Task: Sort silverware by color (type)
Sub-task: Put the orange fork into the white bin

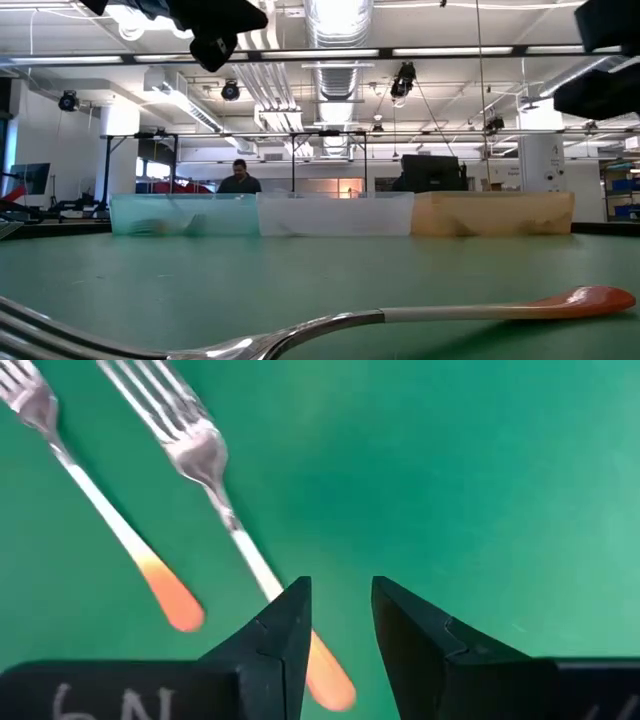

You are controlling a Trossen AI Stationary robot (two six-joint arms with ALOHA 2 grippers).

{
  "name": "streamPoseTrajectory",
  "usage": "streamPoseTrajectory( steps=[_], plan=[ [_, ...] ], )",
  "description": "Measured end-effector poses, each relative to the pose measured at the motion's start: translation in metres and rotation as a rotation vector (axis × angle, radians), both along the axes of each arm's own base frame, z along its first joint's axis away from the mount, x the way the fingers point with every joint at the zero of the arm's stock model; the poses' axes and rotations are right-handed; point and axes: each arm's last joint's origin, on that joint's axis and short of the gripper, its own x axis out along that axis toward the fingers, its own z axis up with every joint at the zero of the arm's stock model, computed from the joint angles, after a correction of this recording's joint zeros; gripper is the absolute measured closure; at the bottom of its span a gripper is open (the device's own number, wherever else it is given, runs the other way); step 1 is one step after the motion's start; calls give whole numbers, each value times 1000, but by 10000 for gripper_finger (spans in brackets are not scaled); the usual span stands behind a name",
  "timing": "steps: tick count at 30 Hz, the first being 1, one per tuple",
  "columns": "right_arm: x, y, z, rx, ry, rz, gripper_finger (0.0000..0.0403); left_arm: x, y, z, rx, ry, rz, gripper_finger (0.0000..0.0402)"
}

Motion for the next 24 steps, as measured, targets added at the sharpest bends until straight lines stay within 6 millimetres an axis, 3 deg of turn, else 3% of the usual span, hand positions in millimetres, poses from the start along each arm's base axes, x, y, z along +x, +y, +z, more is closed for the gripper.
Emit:
streamPoseTrajectory(
  steps=[11,24],
  plan=[
    [6,41,-36,6,38,14,294,13,-27,-6,-50,-36,-86,401],
    [12,49,-74,-89,155,1,310,14,-40,0,-60,-95,-131,401]
  ],
)
